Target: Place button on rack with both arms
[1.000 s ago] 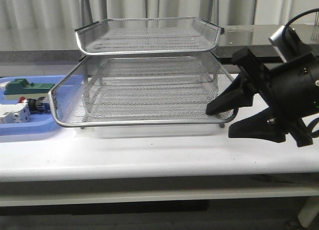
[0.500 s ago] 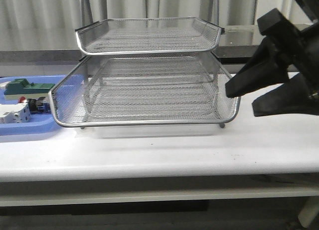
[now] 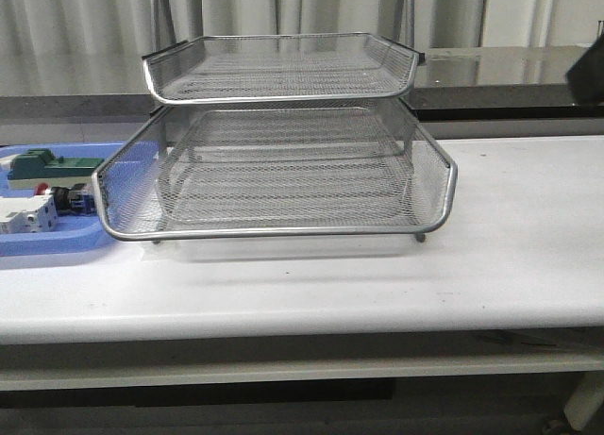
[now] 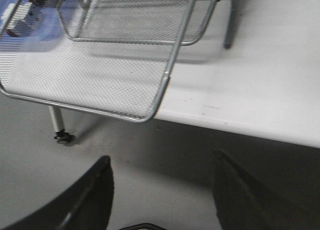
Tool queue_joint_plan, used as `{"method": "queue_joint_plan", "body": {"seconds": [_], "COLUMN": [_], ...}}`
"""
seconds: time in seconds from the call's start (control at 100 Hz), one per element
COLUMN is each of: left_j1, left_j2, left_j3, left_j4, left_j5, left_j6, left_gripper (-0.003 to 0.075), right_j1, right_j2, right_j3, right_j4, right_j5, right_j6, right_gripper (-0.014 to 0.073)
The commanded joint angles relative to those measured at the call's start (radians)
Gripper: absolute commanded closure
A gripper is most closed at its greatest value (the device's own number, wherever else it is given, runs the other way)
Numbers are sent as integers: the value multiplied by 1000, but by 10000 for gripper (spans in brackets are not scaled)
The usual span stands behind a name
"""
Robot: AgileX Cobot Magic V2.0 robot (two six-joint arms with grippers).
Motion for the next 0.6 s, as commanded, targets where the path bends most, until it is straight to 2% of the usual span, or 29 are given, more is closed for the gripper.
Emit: {"method": "queue_joint_plan", "body": {"seconds": [0.0,0.13,0.24,0.59], "left_j1": [-6,-6,-6,-6], "left_j2": [-34,-34,-34,-34], "left_j3": [45,45,45,45], "left_j4": [-6,-6,-6,-6], "left_j5": [-82,-82,-82,-82], "left_j6": [-10,-10,-10,-10], "left_gripper": [716,716,716,716], "right_j1": [-24,-35,-35,-35], "right_j2": [-64,-128,-191,-351], "right_j3": [-71,-112,-116,-116], "right_j4": [-184,-403,-510,-597], "right_j5": [42,126,166,323], "right_j6": [151,308,390,423], "right_gripper": [148,148,148,148]}}
